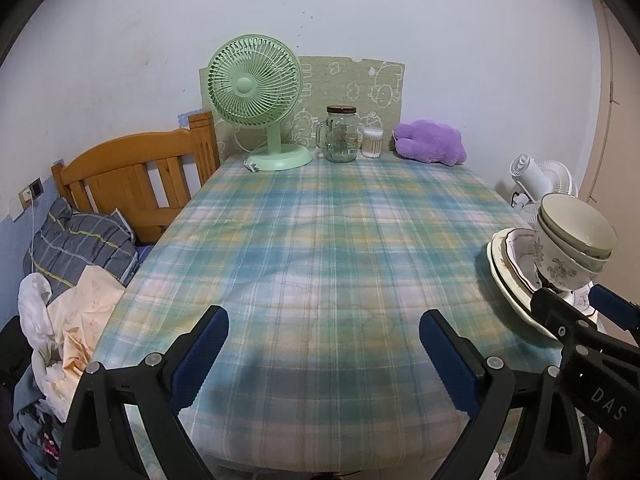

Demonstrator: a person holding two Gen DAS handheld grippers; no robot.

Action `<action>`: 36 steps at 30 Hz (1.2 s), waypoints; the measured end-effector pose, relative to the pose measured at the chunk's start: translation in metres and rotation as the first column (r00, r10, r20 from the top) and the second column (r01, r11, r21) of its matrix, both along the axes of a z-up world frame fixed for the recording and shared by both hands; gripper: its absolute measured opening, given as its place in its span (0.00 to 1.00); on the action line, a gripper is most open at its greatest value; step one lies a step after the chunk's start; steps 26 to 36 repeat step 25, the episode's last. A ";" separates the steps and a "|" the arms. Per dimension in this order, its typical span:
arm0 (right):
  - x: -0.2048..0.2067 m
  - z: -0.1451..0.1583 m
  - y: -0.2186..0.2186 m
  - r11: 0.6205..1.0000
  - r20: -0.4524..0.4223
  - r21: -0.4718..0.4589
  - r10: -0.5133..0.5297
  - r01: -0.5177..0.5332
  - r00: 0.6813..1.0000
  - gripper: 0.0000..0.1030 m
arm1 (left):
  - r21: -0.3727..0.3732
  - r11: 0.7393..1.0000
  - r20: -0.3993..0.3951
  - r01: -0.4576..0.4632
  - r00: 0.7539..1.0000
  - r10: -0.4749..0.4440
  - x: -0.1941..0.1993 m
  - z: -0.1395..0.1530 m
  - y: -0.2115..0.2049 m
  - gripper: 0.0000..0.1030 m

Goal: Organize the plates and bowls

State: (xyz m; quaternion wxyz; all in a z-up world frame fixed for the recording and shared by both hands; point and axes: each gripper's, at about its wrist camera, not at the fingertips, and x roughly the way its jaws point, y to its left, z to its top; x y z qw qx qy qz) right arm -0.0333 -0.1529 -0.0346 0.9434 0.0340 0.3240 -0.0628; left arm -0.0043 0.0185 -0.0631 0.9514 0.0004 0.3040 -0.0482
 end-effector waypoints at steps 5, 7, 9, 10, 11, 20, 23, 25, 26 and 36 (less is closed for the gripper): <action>-0.001 0.001 0.004 1.000 0.003 -0.003 0.000 0.000 1.000 0.82 | -0.004 1.000 0.004 -0.009 1.000 0.009 -0.005 0.001 0.004 0.94; -0.002 0.001 0.005 1.000 0.006 -0.009 0.002 -0.002 1.000 0.82 | -0.006 1.000 0.004 -0.011 1.000 0.011 -0.005 0.001 0.006 0.94; -0.002 0.001 0.006 1.000 0.007 -0.011 0.003 -0.003 1.000 0.82 | -0.007 1.000 0.006 -0.012 1.000 0.013 -0.006 0.001 0.006 0.94; -0.002 0.002 0.007 1.000 0.007 -0.012 0.003 -0.003 1.000 0.82 | -0.007 1.000 0.005 -0.011 1.000 0.011 -0.005 0.001 0.007 0.94; -0.002 0.001 0.007 1.000 0.007 -0.013 0.002 -0.002 1.000 0.82 | -0.009 1.000 0.005 -0.010 1.000 0.010 -0.005 0.001 0.007 0.94; -0.003 0.002 0.005 1.000 0.006 -0.013 -0.007 0.007 1.000 0.82 | -0.011 1.000 0.004 -0.007 1.000 0.007 -0.006 0.002 0.007 0.96; -0.003 0.003 0.005 1.000 0.007 -0.014 -0.008 0.008 1.000 0.82 | -0.009 1.000 0.006 -0.009 1.000 0.009 -0.005 0.002 0.008 0.98; -0.003 0.003 0.005 1.000 0.006 -0.012 -0.009 0.009 1.000 0.82 | -0.009 1.000 0.007 -0.011 1.000 0.011 -0.004 0.002 0.007 0.99; -0.003 0.003 0.005 1.000 0.006 -0.012 -0.009 0.009 1.000 0.82 | -0.009 1.000 0.007 -0.011 1.000 0.011 -0.004 0.002 0.007 0.99; -0.003 0.003 0.005 1.000 0.006 -0.012 -0.009 0.009 1.000 0.82 | -0.009 1.000 0.007 -0.011 1.000 0.011 -0.004 0.002 0.007 0.99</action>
